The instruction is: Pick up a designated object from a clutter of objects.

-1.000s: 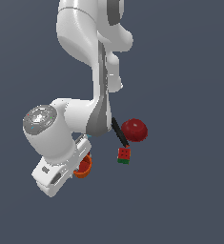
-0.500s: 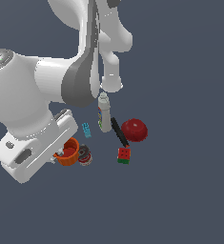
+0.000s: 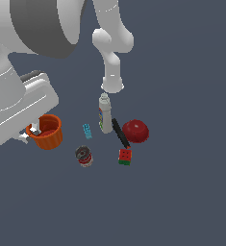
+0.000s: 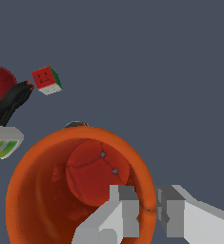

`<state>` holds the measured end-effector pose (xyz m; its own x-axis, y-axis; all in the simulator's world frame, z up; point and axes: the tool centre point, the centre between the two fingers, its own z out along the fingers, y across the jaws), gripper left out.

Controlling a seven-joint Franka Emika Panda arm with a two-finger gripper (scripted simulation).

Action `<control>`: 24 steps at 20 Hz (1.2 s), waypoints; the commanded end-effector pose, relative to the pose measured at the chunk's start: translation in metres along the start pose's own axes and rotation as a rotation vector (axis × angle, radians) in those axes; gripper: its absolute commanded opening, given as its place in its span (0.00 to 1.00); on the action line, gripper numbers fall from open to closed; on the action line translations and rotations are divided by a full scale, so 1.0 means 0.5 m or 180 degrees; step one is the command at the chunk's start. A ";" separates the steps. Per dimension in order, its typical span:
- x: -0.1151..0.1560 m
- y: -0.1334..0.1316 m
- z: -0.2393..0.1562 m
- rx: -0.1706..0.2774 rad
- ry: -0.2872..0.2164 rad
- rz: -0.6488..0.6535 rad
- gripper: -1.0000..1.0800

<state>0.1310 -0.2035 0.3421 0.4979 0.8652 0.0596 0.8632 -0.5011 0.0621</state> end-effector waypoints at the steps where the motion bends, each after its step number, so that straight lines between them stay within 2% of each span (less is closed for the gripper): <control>1: -0.013 0.005 -0.054 -0.0003 0.0001 -0.0001 0.00; 11: -0.049 0.025 -0.198 -0.0002 -0.0001 0.0000 0.00; 24: -0.061 0.036 -0.250 -0.0002 -0.0002 0.0002 0.00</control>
<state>0.1209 -0.2412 0.4637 0.4988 0.8648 0.0586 0.8628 -0.5018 0.0612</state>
